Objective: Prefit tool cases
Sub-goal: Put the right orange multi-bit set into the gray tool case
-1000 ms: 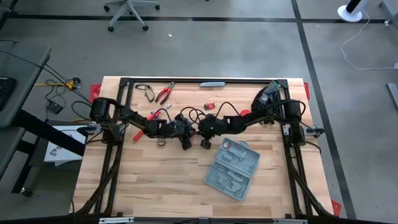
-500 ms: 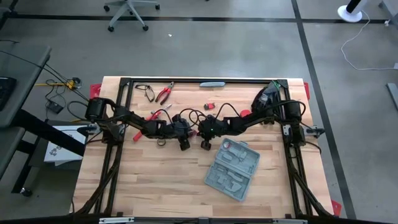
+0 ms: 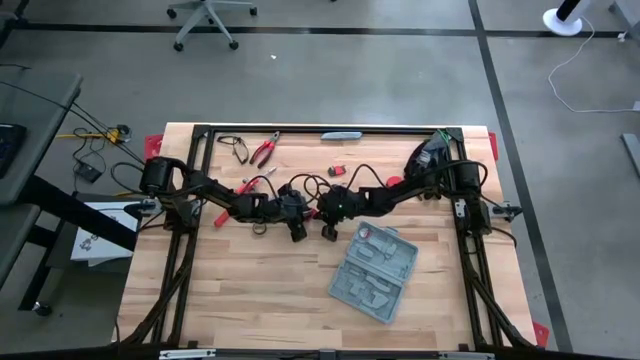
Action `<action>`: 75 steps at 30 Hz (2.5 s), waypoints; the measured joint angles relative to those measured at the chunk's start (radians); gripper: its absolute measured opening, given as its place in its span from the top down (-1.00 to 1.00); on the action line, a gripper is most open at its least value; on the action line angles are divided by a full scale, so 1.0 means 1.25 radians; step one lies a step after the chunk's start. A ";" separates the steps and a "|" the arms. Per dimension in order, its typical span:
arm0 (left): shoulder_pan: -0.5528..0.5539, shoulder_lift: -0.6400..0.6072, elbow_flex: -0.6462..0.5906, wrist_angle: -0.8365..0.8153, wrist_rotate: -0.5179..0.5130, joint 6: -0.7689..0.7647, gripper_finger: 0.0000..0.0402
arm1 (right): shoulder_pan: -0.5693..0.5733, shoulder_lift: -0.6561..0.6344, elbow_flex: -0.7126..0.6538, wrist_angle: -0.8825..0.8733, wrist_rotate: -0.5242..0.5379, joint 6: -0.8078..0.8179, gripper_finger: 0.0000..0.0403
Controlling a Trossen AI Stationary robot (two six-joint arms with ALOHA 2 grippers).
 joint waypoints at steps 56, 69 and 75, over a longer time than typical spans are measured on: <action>-0.030 -0.001 0.110 -0.068 0.038 0.112 0.75 | 0.065 -0.506 -0.366 -0.272 0.192 0.168 1.00; -0.054 -0.002 0.110 -0.088 0.072 0.064 0.75 | 0.127 -0.642 -0.364 -0.510 0.254 0.261 1.00; -0.055 -0.002 0.110 -0.109 0.109 0.028 0.75 | 0.101 -0.611 -0.364 -0.466 0.262 0.259 1.00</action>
